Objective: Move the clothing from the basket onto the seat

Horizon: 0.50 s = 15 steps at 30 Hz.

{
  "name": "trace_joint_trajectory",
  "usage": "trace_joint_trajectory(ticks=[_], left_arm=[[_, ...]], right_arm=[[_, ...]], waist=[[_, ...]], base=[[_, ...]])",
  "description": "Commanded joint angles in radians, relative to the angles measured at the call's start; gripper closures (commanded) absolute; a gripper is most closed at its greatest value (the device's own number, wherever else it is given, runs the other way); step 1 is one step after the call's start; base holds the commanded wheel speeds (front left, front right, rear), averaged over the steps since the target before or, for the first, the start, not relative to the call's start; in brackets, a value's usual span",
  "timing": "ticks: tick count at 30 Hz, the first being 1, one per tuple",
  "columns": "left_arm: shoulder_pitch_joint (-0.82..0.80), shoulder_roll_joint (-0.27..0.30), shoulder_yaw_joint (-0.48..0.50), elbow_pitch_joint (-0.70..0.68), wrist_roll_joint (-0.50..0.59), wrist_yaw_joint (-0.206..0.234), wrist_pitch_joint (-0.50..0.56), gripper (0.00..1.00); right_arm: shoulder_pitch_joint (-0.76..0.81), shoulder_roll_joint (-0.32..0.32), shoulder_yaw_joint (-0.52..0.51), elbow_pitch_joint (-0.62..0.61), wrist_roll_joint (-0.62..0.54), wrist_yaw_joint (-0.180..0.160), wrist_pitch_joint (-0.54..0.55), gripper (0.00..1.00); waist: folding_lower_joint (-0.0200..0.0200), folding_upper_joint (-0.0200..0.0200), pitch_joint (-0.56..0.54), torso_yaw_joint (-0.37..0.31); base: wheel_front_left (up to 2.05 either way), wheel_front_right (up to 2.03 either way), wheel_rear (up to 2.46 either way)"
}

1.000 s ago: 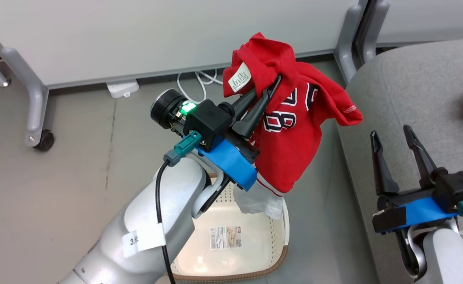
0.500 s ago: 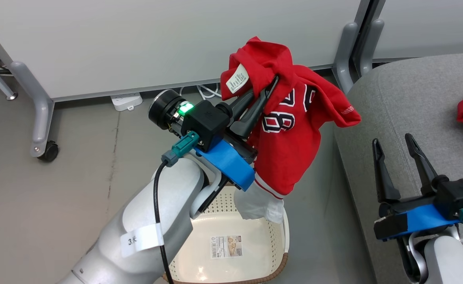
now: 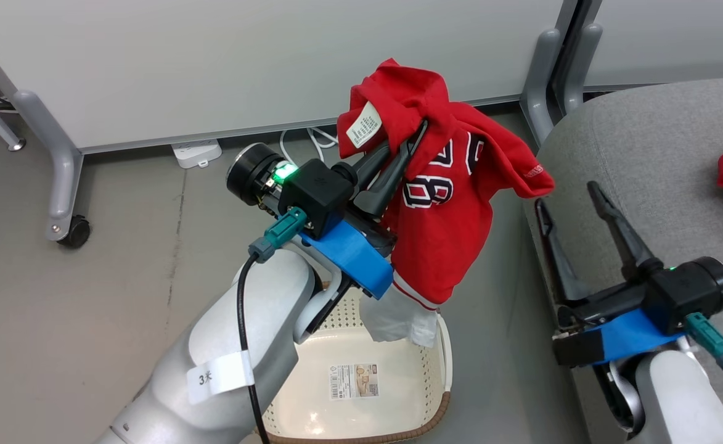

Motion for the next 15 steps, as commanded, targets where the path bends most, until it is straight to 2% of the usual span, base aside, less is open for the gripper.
trace_joint_trajectory(ticks=[1,15], left_arm=[[0.003,0.002,0.004,0.002,0.004,-0.001,-0.005,1.00],[-0.018,-0.006,0.000,0.010,0.019,-0.001,-0.005,1.00]], right_arm=[[-0.012,-0.003,0.014,-0.007,0.003,0.000,-0.001,0.00],[-0.077,0.036,0.230,-0.020,0.016,0.000,-0.001,0.00]], waist=[[0.0000,-0.0001,0.002,0.001],[0.0000,-0.0001,0.032,0.009]], base=[[0.00,0.00,0.00],[0.00,0.00,0.00]])
